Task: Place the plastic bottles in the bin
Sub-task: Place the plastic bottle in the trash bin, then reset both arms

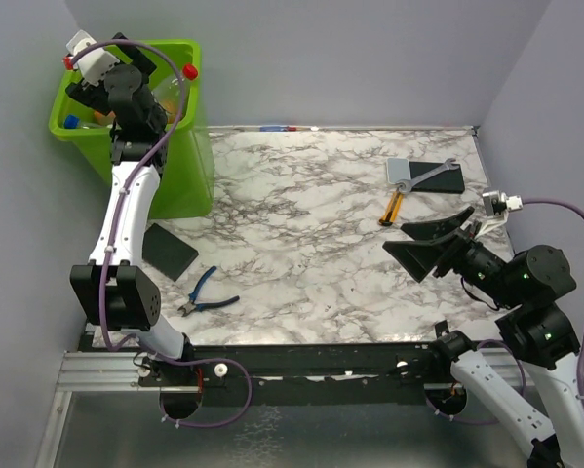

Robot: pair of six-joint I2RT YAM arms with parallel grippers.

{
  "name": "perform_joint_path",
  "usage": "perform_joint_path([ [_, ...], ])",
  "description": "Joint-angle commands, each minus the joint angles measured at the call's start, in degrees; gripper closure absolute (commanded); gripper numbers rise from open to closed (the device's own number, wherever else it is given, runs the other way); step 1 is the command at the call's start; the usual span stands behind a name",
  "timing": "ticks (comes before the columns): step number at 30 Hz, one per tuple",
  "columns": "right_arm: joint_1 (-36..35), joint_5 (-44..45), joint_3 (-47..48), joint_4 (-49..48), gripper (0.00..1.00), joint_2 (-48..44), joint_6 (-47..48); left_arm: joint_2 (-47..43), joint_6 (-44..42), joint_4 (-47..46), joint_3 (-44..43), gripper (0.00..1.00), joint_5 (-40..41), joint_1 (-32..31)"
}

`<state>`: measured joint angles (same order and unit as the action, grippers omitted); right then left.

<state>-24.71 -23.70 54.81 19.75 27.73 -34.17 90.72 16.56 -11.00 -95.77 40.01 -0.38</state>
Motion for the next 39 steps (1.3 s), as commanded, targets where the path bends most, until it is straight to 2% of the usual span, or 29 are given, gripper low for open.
perform_joint_path([
  [1, -0.3, -1.3, -0.6, -2.0, 0.00, 0.5, -1.0, -1.1, -4.4, -0.7, -6.2, 0.01, 5.1, -3.4],
  [6, -0.3, -0.8, -1.2, -2.2, 0.00, 1.5, -0.7, -4.9, -10.6, 0.8, -10.1, 0.01, 3.1, -13.0],
  [9, -0.3, -0.2, -1.9, -1.9, 0.00, 2.5, -0.2, -8.5, -10.2, 6.0, -8.9, 0.01, -0.1, -20.1],
  [13, -0.3, 3.5, -2.6, -1.0, 0.00, 3.4, 0.6, -14.9, -5.2, 14.2, -1.7, 0.01, -6.3, -26.5],
  [16, -0.3, 9.0, -3.3, 0.3, 0.00, 3.6, 1.3, -18.0, -0.7, 20.2, 4.0, 0.01, -12.6, -29.0],
  [20, -0.3, 15.1, -5.2, 0.9, 0.00, 3.6, 1.7, -18.4, 3.2, 28.9, 9.5, 0.01, -18.7, -32.6],
  [23, -0.3, 16.7, -7.0, 0.5, 0.00, 3.6, 1.1, -17.5, 6.2, 35.1, 11.6, 0.01, -18.3, -35.4],
  [27, -0.3, 19.9, -9.9, -0.7, 0.00, 3.7, -0.6, -17.5, 7.7, 36.9, 15.1, 0.01, -16.5, -40.6],
  [31, -0.3, 29.2, -11.0, 0.7, 0.00, 4.5, -2.7, -16.7, 8.8, 37.6, 17.0, 0.01, -11.9, -45.5],
  [34, -0.3, 35.3, -11.5, 2.2, 0.00, 5.0, -3.5, -15.9, 11.0, 37.9, 19.5, 0.01, -6.7, -46.8],
  [39, -0.3, 38.2, -12.9, 3.1, 0.00, 4.4, -5.0, -16.0, 15.6, 37.9, 24.5, 0.01, -3.4, -47.1],
])
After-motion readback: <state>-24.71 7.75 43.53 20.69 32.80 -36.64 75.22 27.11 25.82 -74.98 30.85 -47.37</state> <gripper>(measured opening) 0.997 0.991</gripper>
